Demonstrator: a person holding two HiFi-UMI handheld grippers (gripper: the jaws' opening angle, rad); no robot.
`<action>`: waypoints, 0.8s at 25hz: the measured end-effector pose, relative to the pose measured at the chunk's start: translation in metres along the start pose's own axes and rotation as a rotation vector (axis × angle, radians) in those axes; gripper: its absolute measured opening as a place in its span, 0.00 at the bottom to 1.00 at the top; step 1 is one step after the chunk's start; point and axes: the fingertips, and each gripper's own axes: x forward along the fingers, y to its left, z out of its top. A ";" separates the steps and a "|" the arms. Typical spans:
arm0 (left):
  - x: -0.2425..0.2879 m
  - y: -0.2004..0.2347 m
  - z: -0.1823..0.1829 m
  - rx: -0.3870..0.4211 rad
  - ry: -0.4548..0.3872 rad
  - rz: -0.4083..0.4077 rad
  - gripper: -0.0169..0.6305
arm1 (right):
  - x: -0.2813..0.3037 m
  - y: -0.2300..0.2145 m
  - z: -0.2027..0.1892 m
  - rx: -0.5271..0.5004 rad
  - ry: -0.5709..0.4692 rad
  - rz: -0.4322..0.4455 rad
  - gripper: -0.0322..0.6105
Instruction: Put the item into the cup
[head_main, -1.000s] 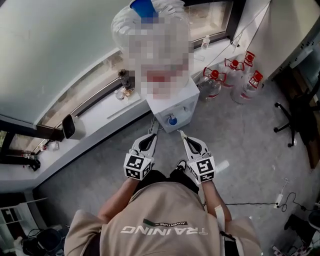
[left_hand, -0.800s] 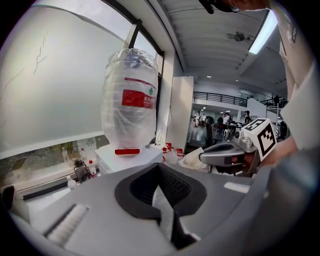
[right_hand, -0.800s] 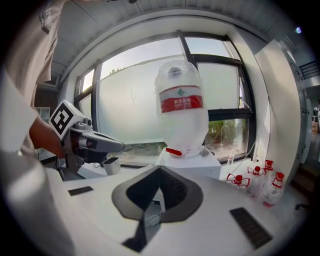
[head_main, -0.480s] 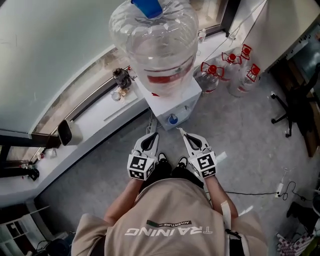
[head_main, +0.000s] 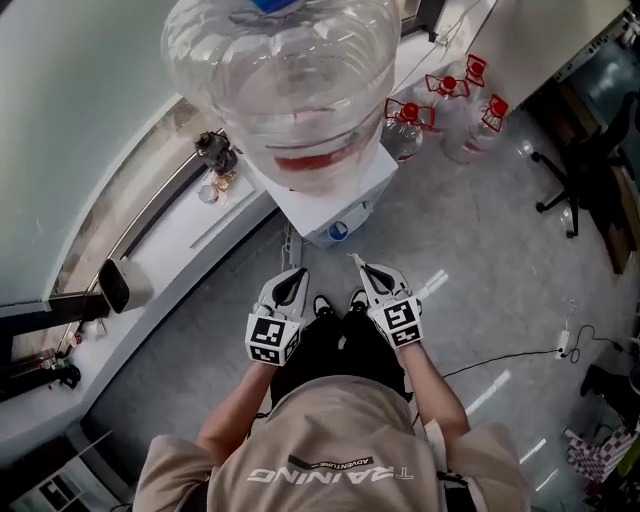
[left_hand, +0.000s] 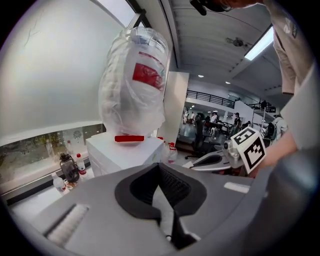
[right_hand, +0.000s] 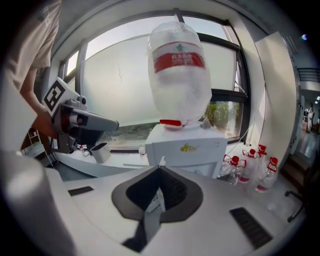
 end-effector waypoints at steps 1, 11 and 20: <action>0.005 -0.002 -0.003 -0.005 0.009 -0.008 0.04 | 0.008 -0.004 -0.010 0.002 0.008 0.003 0.07; 0.070 -0.018 -0.057 -0.061 0.043 -0.041 0.04 | 0.105 -0.042 -0.096 -0.021 0.056 0.038 0.07; 0.085 -0.008 -0.104 -0.102 0.087 -0.030 0.04 | 0.179 -0.053 -0.136 -0.028 0.070 0.061 0.07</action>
